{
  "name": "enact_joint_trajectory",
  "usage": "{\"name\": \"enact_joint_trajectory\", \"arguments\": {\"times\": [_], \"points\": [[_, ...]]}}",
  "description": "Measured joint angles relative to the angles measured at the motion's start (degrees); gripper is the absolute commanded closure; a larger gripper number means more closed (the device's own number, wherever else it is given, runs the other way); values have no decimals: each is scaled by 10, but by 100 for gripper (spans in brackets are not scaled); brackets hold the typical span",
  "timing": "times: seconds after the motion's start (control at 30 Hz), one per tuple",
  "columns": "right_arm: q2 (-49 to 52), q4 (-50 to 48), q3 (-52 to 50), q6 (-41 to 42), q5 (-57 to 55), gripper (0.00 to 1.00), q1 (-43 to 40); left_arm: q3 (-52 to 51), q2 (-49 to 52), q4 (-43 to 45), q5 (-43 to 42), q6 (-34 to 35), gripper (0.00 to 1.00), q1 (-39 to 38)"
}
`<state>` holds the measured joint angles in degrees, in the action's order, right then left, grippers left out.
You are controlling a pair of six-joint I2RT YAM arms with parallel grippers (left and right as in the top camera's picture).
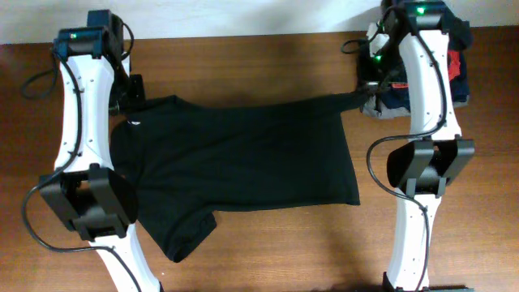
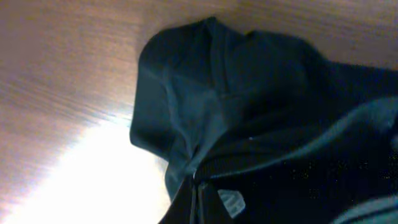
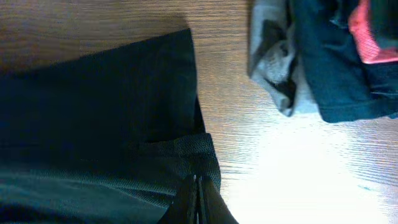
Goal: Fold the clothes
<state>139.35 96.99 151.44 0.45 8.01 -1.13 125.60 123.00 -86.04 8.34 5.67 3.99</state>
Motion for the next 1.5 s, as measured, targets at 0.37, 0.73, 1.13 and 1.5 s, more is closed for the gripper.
{"name": "enact_joint_trajectory", "arguments": {"times": [0.37, 0.73, 1.13, 1.5], "points": [[-4, -2, -109, -5, 1, 96, 6, -86, 0, 13, -10, 0, 99, -6], [-5, -31, -218, -5, 1, 96, 6, -140, 0, 15, -8, 0, 99, 4], [-5, -60, -276, -5, 1, 96, 6, -167, 0, 39, -6, 0, 99, 11], [-5, -59, -277, -5, 1, 96, 19, -167, 0, 38, 25, 0, 99, 17]]}}
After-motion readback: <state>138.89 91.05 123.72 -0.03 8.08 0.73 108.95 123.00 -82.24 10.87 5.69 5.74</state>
